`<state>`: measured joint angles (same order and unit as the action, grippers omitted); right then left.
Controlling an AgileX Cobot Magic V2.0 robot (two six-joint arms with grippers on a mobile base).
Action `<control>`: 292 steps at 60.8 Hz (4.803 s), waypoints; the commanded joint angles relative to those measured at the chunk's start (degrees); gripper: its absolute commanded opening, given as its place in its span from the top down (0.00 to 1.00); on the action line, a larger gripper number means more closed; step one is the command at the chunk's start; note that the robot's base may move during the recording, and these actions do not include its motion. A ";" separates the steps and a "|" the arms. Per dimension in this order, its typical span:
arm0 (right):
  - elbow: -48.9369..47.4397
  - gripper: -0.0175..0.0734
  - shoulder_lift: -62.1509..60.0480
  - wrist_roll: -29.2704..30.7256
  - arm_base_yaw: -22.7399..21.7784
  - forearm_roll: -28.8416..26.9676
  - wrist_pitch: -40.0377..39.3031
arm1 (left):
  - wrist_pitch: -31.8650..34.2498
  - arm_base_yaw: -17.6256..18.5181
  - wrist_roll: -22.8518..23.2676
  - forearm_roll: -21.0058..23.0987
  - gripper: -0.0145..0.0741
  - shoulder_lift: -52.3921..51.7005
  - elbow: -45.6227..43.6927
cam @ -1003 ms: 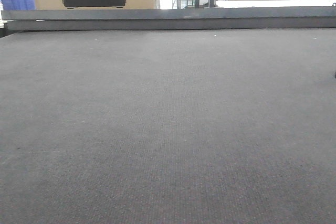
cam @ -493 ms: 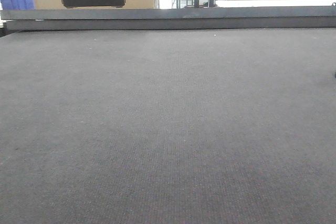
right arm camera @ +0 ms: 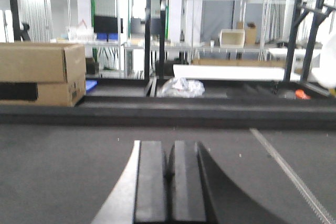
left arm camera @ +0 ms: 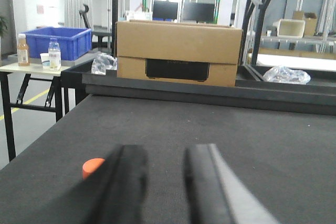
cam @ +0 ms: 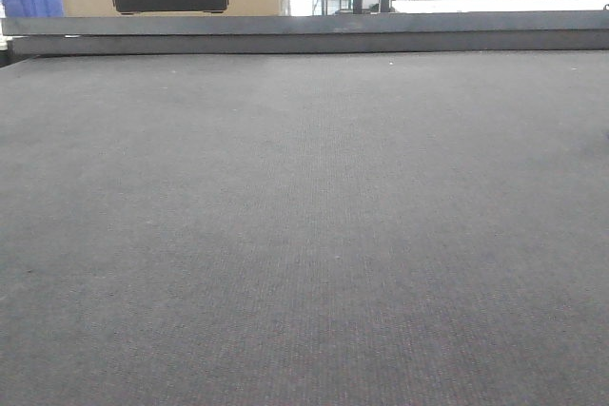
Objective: Place cylindrical capacitor in blue bin on shelf
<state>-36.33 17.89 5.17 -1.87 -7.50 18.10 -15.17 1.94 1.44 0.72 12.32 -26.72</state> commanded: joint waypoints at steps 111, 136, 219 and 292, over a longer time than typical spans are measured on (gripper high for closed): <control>-4.46 0.18 95.22 2.93 -1.61 -7.51 -73.51 | -0.12 3.18 0.31 -0.12 0.39 9.47 -3.52; -10.30 0.24 99.71 2.93 -2.43 -2.21 -69.58 | -0.12 3.18 0.31 -0.12 0.39 9.47 -3.52; -6.31 0.98 49.49 2.93 -0.26 -0.52 -41.72 | 52.31 -7.51 0.31 0.20 0.16 61.61 5.23; -6.31 0.98 48.37 2.93 -0.26 2.01 -38.64 | 52.13 -9.97 0.31 3.69 0.20 100.77 -27.20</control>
<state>-42.81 66.84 7.88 -2.26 -5.97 -19.27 36.30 -7.93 1.53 4.71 113.05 -53.10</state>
